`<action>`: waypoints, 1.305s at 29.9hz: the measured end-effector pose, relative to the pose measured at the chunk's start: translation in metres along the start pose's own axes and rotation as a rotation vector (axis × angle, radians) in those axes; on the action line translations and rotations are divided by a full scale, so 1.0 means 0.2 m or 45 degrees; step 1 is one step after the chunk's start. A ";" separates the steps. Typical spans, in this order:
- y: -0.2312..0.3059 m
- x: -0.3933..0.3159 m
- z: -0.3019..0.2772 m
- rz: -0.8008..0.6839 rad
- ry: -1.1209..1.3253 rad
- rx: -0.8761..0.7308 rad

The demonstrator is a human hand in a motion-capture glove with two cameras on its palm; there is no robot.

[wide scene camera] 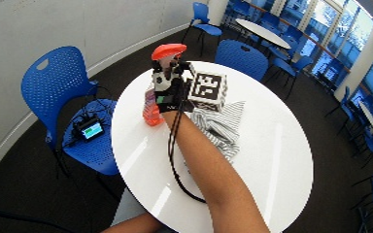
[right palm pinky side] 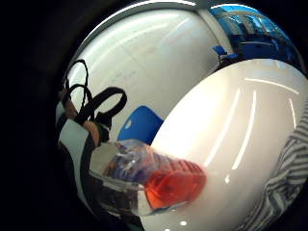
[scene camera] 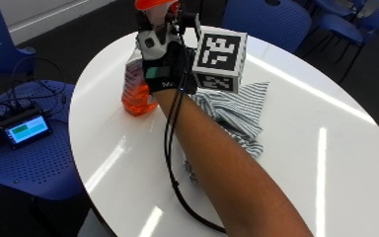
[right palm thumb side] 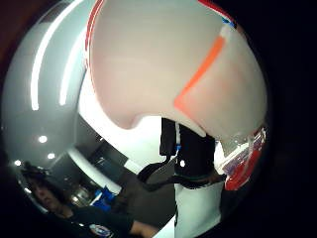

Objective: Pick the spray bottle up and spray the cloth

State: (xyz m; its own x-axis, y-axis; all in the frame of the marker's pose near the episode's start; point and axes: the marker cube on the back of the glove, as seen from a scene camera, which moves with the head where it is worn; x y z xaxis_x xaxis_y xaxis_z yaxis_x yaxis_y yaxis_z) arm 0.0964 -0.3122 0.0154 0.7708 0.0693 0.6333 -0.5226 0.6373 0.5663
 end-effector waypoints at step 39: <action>0.45 -0.21 -0.19 0.132 0.283 -0.741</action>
State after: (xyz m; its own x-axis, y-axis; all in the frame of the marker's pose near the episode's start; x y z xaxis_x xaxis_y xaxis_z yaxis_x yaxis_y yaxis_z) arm 0.0306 -0.2281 0.0200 0.8166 0.2710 0.5097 -0.3631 0.9276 0.0885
